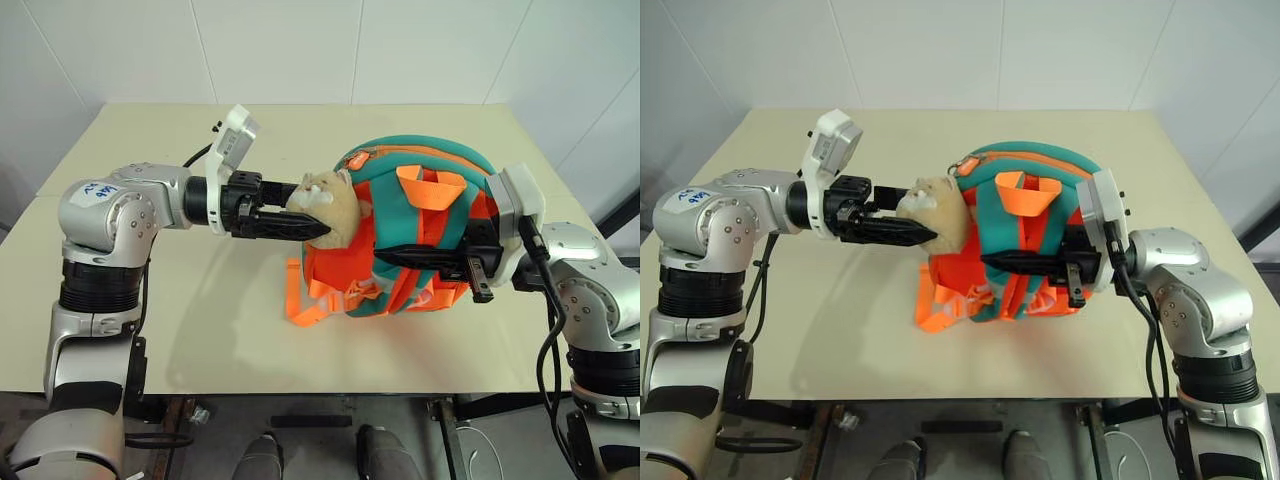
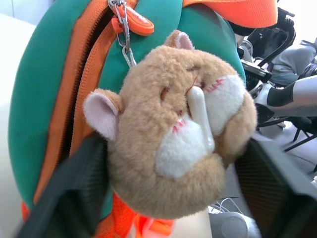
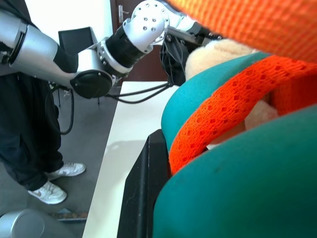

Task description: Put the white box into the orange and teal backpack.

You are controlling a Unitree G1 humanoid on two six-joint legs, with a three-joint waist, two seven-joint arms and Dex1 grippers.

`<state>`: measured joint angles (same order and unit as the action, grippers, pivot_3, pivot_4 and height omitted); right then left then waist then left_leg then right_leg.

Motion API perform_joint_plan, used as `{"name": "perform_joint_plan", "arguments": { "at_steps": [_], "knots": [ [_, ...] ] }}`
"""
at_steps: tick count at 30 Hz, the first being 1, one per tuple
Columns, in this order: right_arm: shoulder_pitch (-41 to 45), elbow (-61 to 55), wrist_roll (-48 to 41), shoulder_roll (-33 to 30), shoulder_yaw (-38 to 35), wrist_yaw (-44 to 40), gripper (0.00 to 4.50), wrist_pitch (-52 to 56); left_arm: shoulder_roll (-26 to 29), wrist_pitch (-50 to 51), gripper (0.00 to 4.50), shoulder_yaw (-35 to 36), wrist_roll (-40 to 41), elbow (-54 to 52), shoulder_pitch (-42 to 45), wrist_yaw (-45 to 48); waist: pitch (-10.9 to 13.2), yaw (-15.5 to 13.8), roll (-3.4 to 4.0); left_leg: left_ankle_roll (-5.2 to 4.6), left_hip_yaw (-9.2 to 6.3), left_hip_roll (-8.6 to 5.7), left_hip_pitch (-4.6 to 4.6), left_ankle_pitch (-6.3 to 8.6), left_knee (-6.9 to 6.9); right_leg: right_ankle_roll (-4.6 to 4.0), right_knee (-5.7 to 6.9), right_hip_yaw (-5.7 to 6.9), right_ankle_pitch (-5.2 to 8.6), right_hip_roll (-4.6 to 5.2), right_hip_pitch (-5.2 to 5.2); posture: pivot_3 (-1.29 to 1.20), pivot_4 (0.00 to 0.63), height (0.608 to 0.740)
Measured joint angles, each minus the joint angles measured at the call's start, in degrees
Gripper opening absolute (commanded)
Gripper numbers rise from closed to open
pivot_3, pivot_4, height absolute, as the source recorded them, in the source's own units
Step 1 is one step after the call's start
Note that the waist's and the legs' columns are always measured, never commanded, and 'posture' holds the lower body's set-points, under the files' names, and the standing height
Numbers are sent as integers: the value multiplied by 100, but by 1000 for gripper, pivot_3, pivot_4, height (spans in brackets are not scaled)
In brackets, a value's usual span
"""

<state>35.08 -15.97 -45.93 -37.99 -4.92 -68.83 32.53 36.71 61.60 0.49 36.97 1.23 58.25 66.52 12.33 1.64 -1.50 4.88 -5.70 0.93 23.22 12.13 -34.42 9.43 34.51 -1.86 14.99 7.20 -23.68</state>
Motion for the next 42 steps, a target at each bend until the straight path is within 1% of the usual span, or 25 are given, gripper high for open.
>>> {"name": "perform_joint_plan", "arguments": {
  "at_steps": [3,5,7,9,12,23,31,36,42],
  "knots": [
    [-134,-147,-106,104,-53,140,0,-2,122,100,1774,-35,21,28,91,-7,0,-5,0,0,0,0,1,0,0,0,-2,0,0,0,0,0,150,740],
    [-198,-220,-159,127,-75,186,0,-5,203,155,1362,-77,41,81,167,36,0,-5,0,0,0,0,2,0,1,0,-2,0,0,0,0,0,150,740],
    [-288,-313,-265,169,-155,226,0,-5,343,231,1054,-107,114,157,239,140,0,11,0,0,1,0,1,1,3,0,-5,0,0,0,0,0,150,740],
    [-314,-372,-310,172,-209,248,0,-7,434,271,918,-157,144,192,283,226,0,18,0,-1,1,0,1,1,7,-1,-5,0,0,-1,-2,0,150,740],
    [-366,-437,-367,177,-226,251,0,-13,564,275,853,-188,151,297,388,364,0,13,0,-1,1,1,1,1,8,-2,-6,0,1,-2,-3,0,150,740],
    [-449,-499,-384,218,-225,332,0,-23,1200,138,849,-426,135,832,593,822,0,9,0,-1,1,1,1,1,16,-4,-9,0,3,-1,-4,0,150,740],
    [-486,-501,-338,217,-213,327,0,-102,1205,90,849,-445,195,1057,589,865,0,10,0,-1,1,1,1,1,16,-4,-8,0,3,-2,-4,0,150,740],
    [-492,-500,-259,216,-155,269,0,-131,1192,-50,848,-416,225,1027,409,870,0,3,0,-1,1,1,2,1,16,-4,-9,0,3,-1,-4,0,150,740],
    [-585,-544,-255,204,-156,244,0,-140,1171,-46,825,-335,295,1025,392,863,0,1,0,-1,1,1,2,1,15,-4,-9,0,3,-1,-4,0,150,740]
  ]
}}
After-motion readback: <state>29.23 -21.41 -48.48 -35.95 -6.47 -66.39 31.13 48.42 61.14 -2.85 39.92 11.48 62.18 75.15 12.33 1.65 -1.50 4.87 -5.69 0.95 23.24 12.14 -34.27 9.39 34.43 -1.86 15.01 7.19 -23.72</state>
